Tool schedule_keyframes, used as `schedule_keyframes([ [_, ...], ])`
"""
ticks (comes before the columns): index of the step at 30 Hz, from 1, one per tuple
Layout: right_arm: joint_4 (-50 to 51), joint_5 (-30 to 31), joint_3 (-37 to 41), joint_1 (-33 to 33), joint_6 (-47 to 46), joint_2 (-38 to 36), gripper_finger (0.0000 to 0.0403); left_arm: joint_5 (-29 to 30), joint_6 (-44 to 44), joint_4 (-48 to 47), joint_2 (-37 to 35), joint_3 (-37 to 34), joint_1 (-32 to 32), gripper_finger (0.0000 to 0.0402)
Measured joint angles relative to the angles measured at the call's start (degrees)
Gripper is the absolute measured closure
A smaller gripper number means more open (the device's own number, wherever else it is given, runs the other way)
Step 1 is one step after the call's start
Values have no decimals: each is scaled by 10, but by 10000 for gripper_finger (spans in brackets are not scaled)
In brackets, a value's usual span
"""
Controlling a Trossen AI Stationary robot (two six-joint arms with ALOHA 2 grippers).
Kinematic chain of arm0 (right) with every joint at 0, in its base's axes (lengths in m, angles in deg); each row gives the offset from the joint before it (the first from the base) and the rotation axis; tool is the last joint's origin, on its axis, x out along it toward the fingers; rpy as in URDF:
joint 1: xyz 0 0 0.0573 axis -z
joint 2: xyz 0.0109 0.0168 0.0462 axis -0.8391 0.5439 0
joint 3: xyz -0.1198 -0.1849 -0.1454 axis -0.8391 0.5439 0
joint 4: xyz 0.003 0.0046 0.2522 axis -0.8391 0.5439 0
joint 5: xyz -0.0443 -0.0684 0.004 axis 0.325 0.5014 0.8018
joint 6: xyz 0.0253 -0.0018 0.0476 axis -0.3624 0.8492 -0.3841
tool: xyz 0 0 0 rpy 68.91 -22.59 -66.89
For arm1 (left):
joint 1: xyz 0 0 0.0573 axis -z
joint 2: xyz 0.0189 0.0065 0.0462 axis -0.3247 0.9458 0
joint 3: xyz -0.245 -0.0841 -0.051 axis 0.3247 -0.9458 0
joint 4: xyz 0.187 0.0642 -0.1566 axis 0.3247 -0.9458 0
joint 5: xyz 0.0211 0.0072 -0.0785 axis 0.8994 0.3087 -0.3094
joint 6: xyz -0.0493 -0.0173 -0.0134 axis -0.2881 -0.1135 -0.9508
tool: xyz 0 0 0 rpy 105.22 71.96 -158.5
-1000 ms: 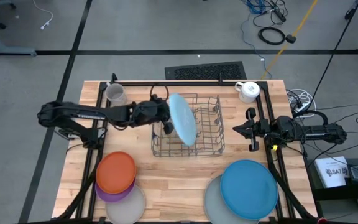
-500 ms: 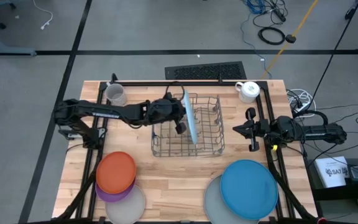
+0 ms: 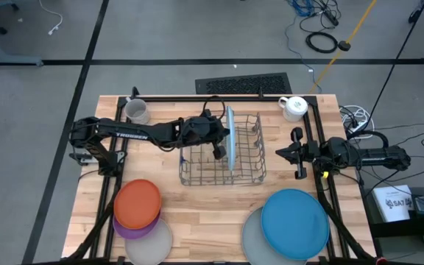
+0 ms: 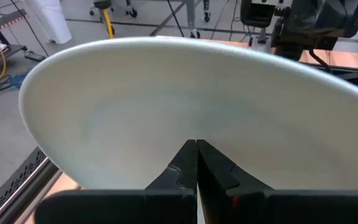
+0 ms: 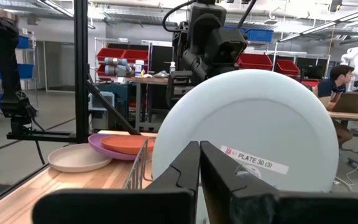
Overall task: Sort dishes
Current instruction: Put the light blue plate in the dish rack
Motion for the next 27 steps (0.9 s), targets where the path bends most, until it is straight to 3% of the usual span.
schedule_keyframes([
  [4,1,0,0,0,0,0,394,0,-1,-6,0,0,2,395],
  [18,3,0,0,0,0,0,394,0,-4,-102,-44,0,2,316],
  [27,-1,-2,0,0,-40,0,394,-7,-20,-185,-93,0,26,311],
])
